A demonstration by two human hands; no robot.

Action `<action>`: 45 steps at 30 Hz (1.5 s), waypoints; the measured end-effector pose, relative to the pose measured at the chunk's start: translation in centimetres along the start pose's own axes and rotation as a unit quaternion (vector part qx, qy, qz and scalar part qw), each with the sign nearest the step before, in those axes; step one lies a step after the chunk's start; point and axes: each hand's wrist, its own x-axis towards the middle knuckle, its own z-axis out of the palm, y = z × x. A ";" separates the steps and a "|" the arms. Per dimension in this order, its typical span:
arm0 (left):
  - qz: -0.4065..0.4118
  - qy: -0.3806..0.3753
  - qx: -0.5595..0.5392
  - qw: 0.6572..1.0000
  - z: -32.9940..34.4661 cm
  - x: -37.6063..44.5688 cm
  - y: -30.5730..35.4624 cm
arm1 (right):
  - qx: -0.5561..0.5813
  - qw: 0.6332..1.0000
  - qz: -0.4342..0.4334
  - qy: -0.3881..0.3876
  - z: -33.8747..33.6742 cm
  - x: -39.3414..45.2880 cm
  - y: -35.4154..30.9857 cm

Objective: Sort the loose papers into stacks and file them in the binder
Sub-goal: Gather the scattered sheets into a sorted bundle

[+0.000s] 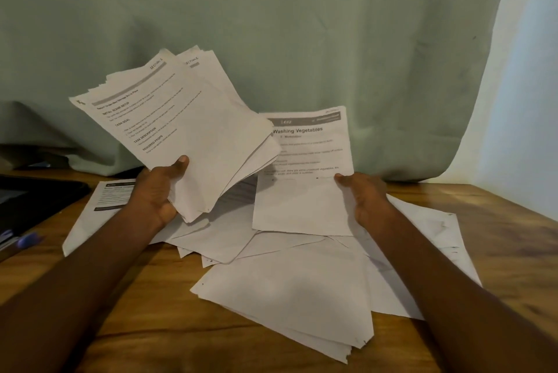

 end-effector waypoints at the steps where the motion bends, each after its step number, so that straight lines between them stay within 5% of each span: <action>1: -0.003 -0.002 0.000 1.000 0.1 -0.1 -0.1 | 0.004 0.999 0.026 -0.022 0.2 0.0 0.1; 7: -0.015 -0.010 0.016 1.000 1.1 -0.8 -0.1 | 0.003 0.960 0.174 -0.220 2.7 -3.9 -0.1; 10: -0.028 -0.007 0.011 1.000 1.3 -1.1 -0.2 | -0.114 0.942 0.118 -0.294 3.7 -5.2 0.1; 14: -0.024 0.009 0.038 0.999 1.9 -1.7 0.0 | -0.279 0.941 -0.096 -0.164 2.5 -5.3 -1.7; 18: -0.032 -0.013 0.030 0.999 2.6 -2.4 -0.2 | -0.436 0.862 -0.251 0.062 -2.4 -3.1 -4.2; 24: -0.044 -0.087 0.027 0.995 3.8 -3.7 -1.5 | -0.575 0.800 -0.059 -0.162 -7.7 -1.9 -1.4; 30: -0.035 -0.104 0.048 0.993 3.7 -3.8 -2.1 | -0.641 0.740 -0.036 -0.202 -6.2 -0.7 0.4; 33: -0.032 -0.105 0.055 0.992 3.7 -4.1 -2.2 | -0.604 0.775 -0.044 -0.177 -6.7 0.1 0.6; 40: -0.027 -0.099 0.064 0.993 3.7 -4.3 -2.1 | -0.469 0.857 -0.209 0.029 -9.9 1.0 -0.6; 43: -0.032 -0.101 0.043 0.993 3.9 -4.4 -2.0 | -0.265 0.929 -0.237 0.102 -10.4 0.2 -2.2; 45: -0.027 -0.103 0.043 0.993 3.9 -4.4 -2.0 | -0.006 0.990 -0.137 0.040 -10.2 -0.1 -2.9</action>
